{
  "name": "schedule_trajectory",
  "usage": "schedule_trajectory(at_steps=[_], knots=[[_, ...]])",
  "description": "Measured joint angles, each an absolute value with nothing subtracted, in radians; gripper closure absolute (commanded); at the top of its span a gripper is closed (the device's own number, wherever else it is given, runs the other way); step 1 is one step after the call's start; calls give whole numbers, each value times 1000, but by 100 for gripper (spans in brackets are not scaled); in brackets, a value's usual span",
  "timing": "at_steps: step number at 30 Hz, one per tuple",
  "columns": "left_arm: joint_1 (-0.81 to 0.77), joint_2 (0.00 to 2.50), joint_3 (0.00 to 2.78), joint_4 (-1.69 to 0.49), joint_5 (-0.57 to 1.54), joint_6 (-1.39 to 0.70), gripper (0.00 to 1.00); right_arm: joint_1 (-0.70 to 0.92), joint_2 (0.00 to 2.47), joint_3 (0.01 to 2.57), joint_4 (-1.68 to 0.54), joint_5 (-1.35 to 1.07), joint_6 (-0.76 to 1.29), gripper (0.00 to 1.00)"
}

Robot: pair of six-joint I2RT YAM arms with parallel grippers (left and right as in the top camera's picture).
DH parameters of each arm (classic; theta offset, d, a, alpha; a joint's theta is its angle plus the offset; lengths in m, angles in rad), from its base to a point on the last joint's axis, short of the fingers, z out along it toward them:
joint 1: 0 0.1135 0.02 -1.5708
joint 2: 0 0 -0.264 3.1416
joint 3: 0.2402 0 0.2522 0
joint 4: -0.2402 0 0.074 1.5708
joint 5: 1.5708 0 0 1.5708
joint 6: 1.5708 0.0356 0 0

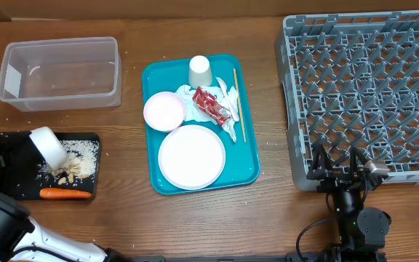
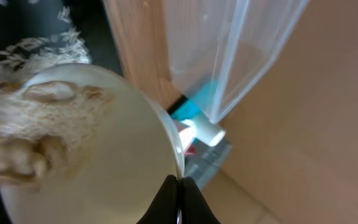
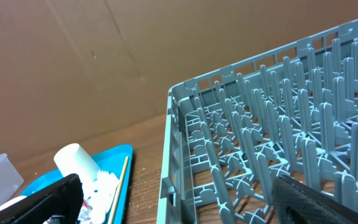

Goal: Sort waste into correct bins and load items into the dishwasher rack
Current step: 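Tip the second bowl over the black tray to empty the scraps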

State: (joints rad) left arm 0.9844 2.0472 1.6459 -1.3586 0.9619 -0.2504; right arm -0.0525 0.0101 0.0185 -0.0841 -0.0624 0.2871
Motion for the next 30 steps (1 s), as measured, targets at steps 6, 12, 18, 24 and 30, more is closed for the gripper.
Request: schedule_trajectory(at_steps=[6, 12, 18, 24, 30], knots=[[1036, 2046, 1505, -1288, 1126, -232, 96, -53, 10, 19, -84, -62, 287, 0], [1057, 2046, 1429, -1274, 1280, -229, 96, -52, 10, 19, -84, -62, 287, 0], [1063, 2046, 1406, -1263, 1369, -224, 96, -52, 10, 19, -83, -62, 287, 0], [1063, 2046, 1404, -1292, 1452, -185, 96, -52, 10, 19, -83, -62, 287, 0], [1063, 2046, 1403, -1322, 1480, -160, 96, -52, 10, 19, -84, -62, 287, 0]])
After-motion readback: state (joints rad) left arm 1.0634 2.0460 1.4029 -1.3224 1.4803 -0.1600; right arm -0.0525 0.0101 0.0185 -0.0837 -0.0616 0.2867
